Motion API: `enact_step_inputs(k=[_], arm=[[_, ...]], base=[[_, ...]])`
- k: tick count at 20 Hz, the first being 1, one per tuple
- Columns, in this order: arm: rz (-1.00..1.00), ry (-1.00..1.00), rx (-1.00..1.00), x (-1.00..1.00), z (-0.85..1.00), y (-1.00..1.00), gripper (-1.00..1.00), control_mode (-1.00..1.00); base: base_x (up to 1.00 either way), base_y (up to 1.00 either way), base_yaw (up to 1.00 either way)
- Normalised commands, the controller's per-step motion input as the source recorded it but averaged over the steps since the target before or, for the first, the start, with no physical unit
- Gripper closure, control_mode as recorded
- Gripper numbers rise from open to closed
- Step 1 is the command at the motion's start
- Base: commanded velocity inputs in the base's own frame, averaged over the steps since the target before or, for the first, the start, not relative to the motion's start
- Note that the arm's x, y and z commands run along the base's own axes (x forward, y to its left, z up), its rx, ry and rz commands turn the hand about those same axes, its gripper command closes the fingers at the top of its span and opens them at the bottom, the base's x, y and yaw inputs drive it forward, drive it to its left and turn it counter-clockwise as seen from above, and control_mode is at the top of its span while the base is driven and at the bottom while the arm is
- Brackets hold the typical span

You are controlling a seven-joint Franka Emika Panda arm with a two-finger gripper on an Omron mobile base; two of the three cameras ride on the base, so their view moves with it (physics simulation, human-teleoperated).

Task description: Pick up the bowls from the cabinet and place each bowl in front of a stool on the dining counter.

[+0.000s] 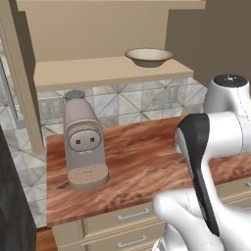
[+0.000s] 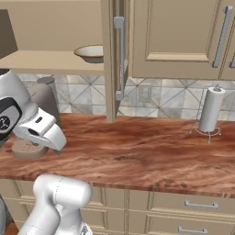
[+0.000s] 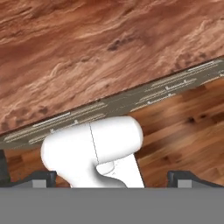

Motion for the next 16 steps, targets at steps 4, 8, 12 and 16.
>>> enact_step_inputs(k=[4, 8, 12, 16], arm=[[0.21, 0.0, -0.33, 0.15, 0.36, 0.28, -1.0, -1.0], [0.33, 0.0, -0.36, 0.33, 0.44, 0.12, -1.0, -1.0], [0.41, 0.06, -0.3, 0.29, 0.11, 0.27, -1.0, -1.0], [0.46, 0.02, -0.22, 0.49, 0.12, 0.09, -1.0, -1.0]], base=[[0.0, 0.0, 0.0], [0.0, 0.0, 0.0], [0.0, 0.0, 0.0], [0.0, 0.0, 0.0]])
